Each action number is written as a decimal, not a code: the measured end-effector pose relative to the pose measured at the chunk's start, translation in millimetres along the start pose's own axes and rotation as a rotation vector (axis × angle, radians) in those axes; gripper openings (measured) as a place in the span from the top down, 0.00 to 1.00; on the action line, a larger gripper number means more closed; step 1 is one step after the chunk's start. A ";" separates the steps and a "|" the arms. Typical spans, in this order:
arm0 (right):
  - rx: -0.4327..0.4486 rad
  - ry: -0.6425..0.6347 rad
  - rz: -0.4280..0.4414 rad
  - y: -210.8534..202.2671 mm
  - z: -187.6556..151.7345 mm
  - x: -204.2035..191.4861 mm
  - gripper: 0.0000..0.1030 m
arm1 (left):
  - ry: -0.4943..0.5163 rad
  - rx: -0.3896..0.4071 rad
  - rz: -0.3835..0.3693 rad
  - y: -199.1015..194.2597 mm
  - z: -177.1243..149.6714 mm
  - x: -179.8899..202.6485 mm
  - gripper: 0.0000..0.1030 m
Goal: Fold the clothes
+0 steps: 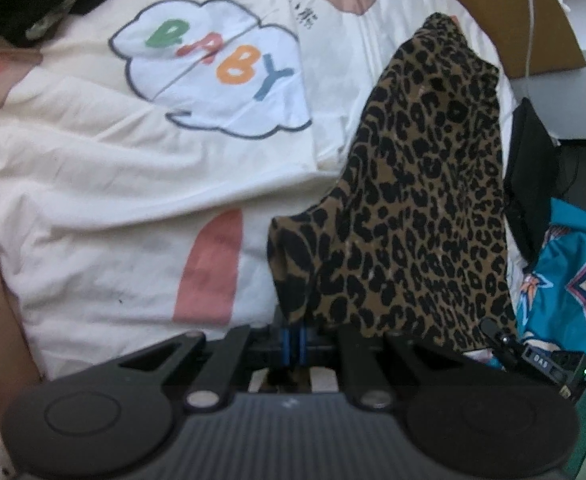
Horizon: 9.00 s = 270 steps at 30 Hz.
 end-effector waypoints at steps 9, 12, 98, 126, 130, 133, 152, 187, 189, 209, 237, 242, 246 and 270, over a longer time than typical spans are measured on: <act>-0.019 0.052 -0.065 18.2 -5.6 30.4 0.96 | -0.051 0.011 0.006 49.9 2.8 -3.6 0.95; -0.023 0.059 -0.099 23.0 -7.4 36.5 0.95 | -0.056 0.009 0.015 61.8 8.4 0.4 0.94; 0.210 -0.338 -0.346 112.0 92.1 -43.4 0.81 | 0.567 0.301 -0.015 139.2 208.4 244.1 0.74; 0.248 -0.533 -0.274 178.3 140.8 -110.0 0.72 | 0.653 0.364 -0.199 148.1 204.6 278.8 0.76; 0.231 -0.556 -0.290 194.4 150.7 -103.7 0.70 | 0.671 0.363 -0.183 158.0 203.9 275.5 0.76; 0.257 -0.567 -0.323 195.5 157.1 -101.7 0.74 | 0.685 0.386 -0.170 156.1 205.3 275.6 0.81; 0.303 -0.596 -0.272 192.5 165.1 -134.9 0.85 | 0.725 0.423 -0.257 158.1 198.4 301.3 0.85; 0.249 -0.527 -0.351 220.0 197.2 -97.1 0.96 | 0.641 0.390 -0.225 161.4 225.9 268.9 0.97; 0.245 -0.542 -0.325 210.2 194.1 -106.5 0.93 | 0.632 0.385 -0.223 150.3 223.8 269.8 0.98; 0.100 -0.691 -0.260 212.0 117.0 -114.3 0.88 | 0.646 0.334 -0.140 147.0 214.6 248.3 0.98; 0.072 -0.610 -0.246 144.0 83.7 -106.5 0.60 | 0.656 0.159 -0.213 116.9 117.9 238.6 0.88; -0.014 -0.711 -0.265 151.9 51.9 -105.5 0.55 | 0.717 0.167 -0.161 117.5 96.2 233.4 0.59; -0.036 -0.745 -0.301 142.1 48.1 -94.8 0.54 | 0.748 0.180 -0.132 111.4 84.8 227.1 0.56; -0.060 -0.767 -0.527 72.5 44.3 -43.9 0.50 | 0.565 0.199 -0.082 42.8 84.3 161.0 0.49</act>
Point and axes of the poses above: each gripper's, at about its wrist camera, not at the fingertips, and y roughly the way its jaws point, x to its right, z to its top, the point moved 7 cm from there along y, roughly the way its jaws point, and after that the axes turned 11 degrees about x, right-handed, at the moved point
